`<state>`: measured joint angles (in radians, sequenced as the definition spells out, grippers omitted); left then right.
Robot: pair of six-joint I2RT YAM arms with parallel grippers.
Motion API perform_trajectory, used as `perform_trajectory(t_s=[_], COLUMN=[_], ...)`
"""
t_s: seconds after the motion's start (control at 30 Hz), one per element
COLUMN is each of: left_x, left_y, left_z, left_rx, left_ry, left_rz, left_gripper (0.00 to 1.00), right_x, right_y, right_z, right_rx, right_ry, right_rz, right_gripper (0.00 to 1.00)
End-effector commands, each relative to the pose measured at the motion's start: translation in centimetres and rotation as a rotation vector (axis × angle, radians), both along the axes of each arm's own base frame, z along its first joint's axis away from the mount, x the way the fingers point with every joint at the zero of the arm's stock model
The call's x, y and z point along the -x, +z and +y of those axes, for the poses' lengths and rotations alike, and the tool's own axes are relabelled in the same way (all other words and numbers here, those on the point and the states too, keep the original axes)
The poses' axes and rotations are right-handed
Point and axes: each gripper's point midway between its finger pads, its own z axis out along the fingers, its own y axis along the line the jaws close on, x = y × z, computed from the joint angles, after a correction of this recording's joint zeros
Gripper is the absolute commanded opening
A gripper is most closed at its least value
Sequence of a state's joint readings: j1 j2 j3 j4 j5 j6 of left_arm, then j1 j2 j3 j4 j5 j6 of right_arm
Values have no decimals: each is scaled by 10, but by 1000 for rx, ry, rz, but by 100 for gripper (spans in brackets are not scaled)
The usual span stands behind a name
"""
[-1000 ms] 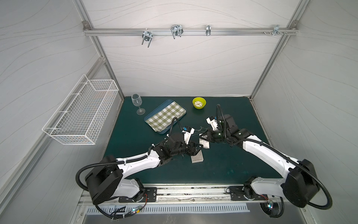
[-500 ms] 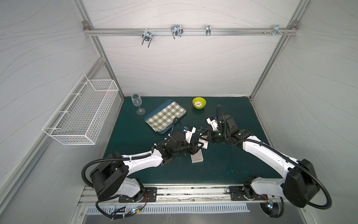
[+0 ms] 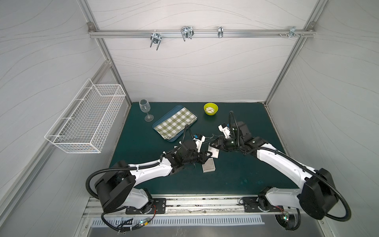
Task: Take the necklace out of the lift-off lid jewelry box
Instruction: Pick up the lid from the center of the board, then place the lid at the center of the board.
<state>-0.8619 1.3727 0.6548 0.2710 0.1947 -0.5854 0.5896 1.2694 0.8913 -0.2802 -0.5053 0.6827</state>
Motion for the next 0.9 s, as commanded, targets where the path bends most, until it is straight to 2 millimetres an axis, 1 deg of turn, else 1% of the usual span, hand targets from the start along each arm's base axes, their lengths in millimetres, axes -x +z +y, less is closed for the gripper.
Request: perform_trajectory(t_s=[0.0, 0.07, 0.17, 0.3, 0.37, 0.53, 0.7, 0.8, 0.87], left_x=[-15, -18, -26, -42, -49, -68, -81, -85, -83], left_y=[16, 10, 6, 2, -2, -11, -19, -31, -39], left_z=[9, 14, 18, 13, 8, -13, -39, -53, -61], left_rx=[-59, -120, -201, -294, -346, -525, -759, -903, -981], left_ry=[45, 52, 58, 54, 45, -4, -48, -85, -113], left_rz=[-87, -101, -131, -172, -197, -304, -458, -530, -581], left_gripper=[16, 16, 15, 14, 13, 12, 12, 13, 13], right_x=[1, -1, -8, -16, -18, -23, -31, -37, -40], right_y=[15, 19, 19, 13, 9, -4, -16, -22, -26], right_z=[-11, -25, -53, -94, -109, -140, -170, -187, -194], right_rx=[-7, -1, 24, 47, 54, 68, 68, 50, 42], right_ry=[2, -20, -79, -166, -201, -284, -374, -431, -461], right_rz=[-21, -26, -34, -18, -13, 1, 31, 54, 67], right_gripper=[40, 41, 43, 45, 46, 46, 48, 48, 48])
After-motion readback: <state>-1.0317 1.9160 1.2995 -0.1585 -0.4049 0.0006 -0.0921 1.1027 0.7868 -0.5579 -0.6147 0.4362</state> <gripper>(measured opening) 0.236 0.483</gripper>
